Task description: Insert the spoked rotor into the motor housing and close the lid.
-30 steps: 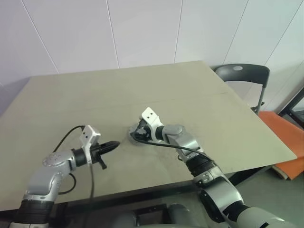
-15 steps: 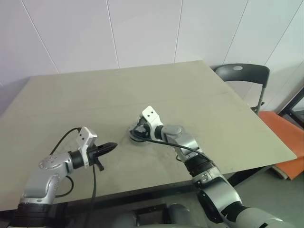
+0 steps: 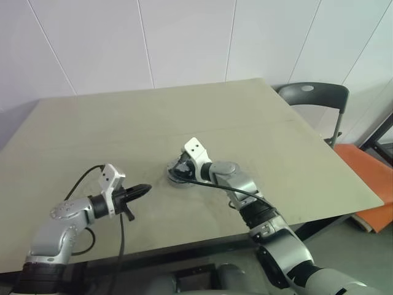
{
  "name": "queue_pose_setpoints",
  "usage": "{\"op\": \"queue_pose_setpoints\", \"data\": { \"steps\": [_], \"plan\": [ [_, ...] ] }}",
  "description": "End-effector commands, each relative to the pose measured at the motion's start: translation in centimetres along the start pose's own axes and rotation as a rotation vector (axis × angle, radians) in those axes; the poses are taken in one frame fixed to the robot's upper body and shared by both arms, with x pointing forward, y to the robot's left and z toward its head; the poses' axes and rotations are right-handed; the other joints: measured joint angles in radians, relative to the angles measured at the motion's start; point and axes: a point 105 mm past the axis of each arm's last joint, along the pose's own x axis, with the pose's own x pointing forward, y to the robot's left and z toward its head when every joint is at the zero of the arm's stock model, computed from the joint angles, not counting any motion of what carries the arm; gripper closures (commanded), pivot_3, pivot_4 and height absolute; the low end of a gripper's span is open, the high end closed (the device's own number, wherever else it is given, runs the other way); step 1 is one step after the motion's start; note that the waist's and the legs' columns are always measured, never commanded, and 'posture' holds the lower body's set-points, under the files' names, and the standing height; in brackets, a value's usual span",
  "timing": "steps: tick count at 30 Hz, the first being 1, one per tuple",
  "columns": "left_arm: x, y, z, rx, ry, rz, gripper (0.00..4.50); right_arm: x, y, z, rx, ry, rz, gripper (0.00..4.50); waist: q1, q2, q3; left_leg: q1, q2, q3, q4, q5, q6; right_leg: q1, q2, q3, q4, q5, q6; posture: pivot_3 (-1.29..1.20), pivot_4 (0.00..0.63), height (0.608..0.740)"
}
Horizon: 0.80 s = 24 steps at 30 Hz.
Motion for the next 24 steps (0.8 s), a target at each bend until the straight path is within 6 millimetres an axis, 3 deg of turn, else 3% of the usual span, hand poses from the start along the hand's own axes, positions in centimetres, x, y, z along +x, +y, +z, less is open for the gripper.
{"op": "queue_pose_setpoints", "data": {
  "steps": [1,18,24],
  "plan": [
    [-0.5,0.3,1.3,0.035,-0.036,0.017,4.5,-0.1,-0.4,1.2,-0.017,-0.039,-0.024,1.43,0.0,0.0,0.0,0.0,0.0,0.0,0.0,0.0,0.0,0.0,0.0,0.0,0.0,0.0,0.0,0.0,0.0,0.74],
    [-0.6,0.4,1.2,0.037,-0.035,0.026,4.5,-0.1,-0.4,-0.8,-0.108,0.04,-0.033,1.43,0.0,0.0,0.0,0.0,0.0,0.0,0.0,0.0,0.0,0.0,0.0,0.0,0.0,0.0,0.0,0.0,0.0,0.74],
    [-0.5,0.5,1.2,0.035,-0.037,0.027,4.5,-0.3,0.0,-3.3,-0.058,0.129,0.007,1.43,0.001,0.0,-0.001,0.001,0.0,0.0,0.0,0.0,0.0,0.001,0.0,0.0,0.0,0.0,0.0,0.0,0.0,0.74]
  ]
}}
